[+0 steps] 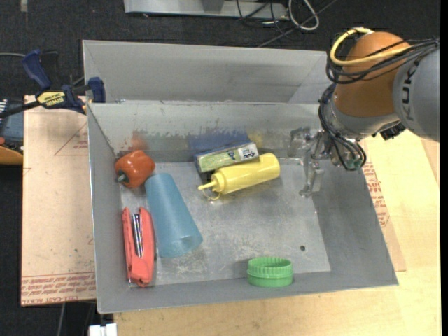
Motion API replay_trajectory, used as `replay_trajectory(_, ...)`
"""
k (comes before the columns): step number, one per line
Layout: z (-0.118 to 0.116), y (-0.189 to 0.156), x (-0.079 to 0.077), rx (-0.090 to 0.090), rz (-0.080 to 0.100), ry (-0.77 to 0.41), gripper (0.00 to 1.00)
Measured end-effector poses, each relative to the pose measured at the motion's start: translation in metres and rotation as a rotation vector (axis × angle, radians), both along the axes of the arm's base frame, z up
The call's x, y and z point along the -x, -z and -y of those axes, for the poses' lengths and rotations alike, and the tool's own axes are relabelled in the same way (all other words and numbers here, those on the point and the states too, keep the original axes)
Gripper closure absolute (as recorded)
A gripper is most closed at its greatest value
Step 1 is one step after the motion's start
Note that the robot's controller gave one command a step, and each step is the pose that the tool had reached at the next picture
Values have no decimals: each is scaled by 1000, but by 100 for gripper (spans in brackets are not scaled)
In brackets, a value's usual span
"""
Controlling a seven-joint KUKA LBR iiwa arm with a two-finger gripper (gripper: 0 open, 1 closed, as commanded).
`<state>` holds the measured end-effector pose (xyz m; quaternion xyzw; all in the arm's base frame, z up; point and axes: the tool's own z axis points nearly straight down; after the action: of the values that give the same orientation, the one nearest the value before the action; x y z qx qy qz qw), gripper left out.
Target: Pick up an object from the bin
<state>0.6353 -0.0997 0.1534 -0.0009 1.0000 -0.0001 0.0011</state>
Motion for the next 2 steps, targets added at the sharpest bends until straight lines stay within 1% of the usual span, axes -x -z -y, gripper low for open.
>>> replay_trajectory(1,0,0,0,0,0,0,0)
replay_trajectory(2,-70,56,4,0,20,-107,0)
